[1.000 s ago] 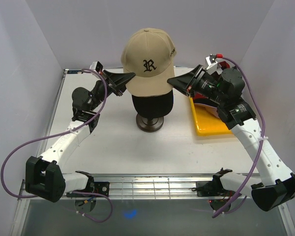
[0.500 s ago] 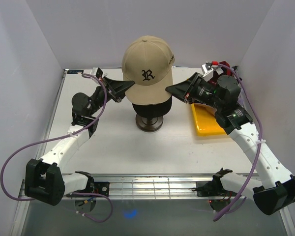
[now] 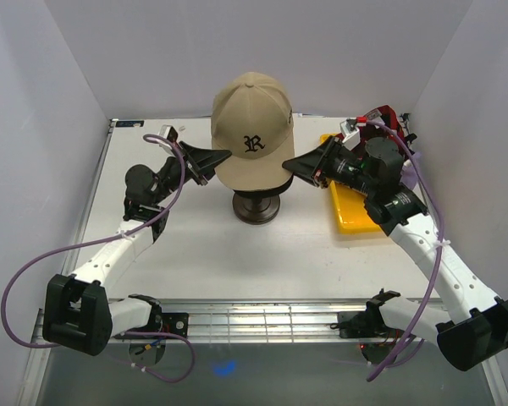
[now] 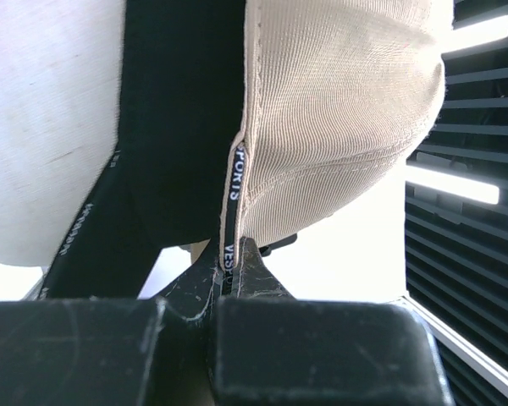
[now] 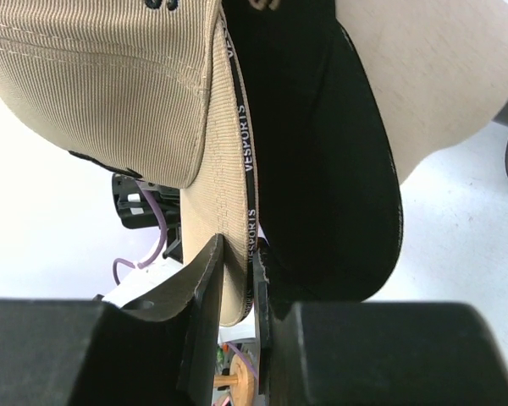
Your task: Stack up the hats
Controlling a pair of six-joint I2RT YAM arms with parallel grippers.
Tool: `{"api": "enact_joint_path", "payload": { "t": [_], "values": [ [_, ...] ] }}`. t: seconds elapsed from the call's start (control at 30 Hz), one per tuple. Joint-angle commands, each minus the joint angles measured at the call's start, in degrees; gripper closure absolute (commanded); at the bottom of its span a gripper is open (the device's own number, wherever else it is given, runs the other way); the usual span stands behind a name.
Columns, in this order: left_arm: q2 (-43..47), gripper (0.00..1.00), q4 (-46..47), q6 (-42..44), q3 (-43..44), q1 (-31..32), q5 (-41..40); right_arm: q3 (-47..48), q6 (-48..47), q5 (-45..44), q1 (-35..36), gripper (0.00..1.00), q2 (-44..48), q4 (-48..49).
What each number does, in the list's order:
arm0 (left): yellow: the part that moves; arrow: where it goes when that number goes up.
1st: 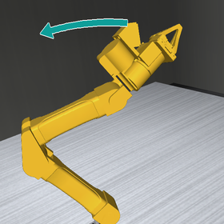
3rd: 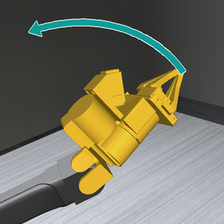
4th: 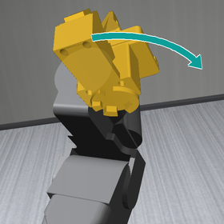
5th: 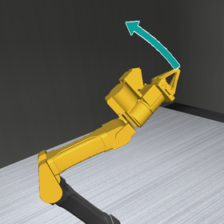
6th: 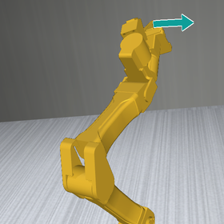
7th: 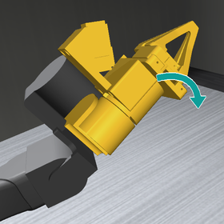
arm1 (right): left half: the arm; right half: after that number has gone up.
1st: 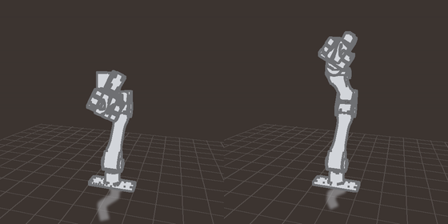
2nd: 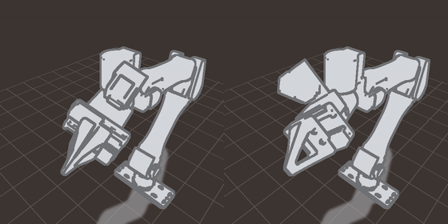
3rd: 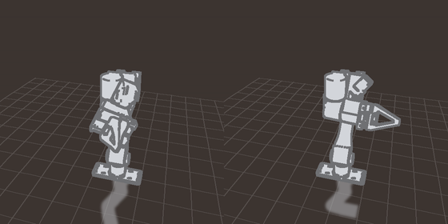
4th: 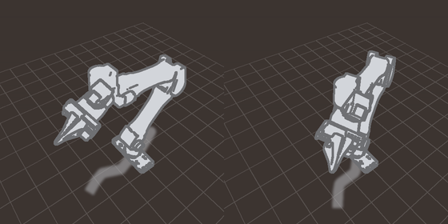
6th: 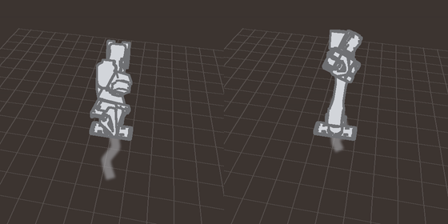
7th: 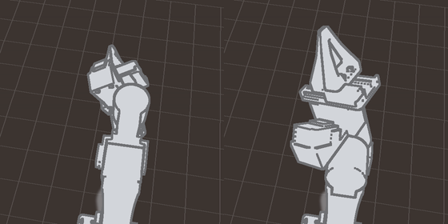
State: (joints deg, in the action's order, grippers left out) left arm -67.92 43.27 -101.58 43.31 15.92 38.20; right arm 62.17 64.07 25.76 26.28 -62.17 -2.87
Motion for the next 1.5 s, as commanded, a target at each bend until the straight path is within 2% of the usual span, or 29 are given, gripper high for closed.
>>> {"api": "enact_joint_path", "payload": {
  "t": [0.0, 0.37, 0.63, 1.03, 1.37, 1.47],
  "values": [
    [2.4, 1.00, -0.6, -0.1, -1.3, -0.5, 4.2, -2.2, -4.0, -4.4, -0.9, 0.92, -0.3, -2.6],
    [2.7, 1.00, -8.7, 5.1, 1.5, -1.1, 6.3, -5.2, -3.8, -2.6, -3.5, 0.92, -0.1, -2.1],
    [3.7, 0.76, -12.1, 8.2, 3.3, -1.7, 7.9, -4.8, -3.1, -2.2, -4.1, 0.92, 0.2, -1.7],
    [3.8, 0.72, -14.4, 10.5, 6.1, -2.6, 11.2, -3.1, -2.6, -2.1, -4.3, 0.91, -0.2, -1.9],
    [4.4, 0.59, -14.4, 11.6, 6.4, -3.7, 13.7, -1.4, -1.3, -2.7, -4.5, 0.91, -1.1, -2.0],
    [4.4, 0.57, -14.4, 11.9, 6.5, -3.9, 14.6, -1.1, -1.2, -2.7, -4.6, 0.91, -1.5, -2.0]
  ]
}}
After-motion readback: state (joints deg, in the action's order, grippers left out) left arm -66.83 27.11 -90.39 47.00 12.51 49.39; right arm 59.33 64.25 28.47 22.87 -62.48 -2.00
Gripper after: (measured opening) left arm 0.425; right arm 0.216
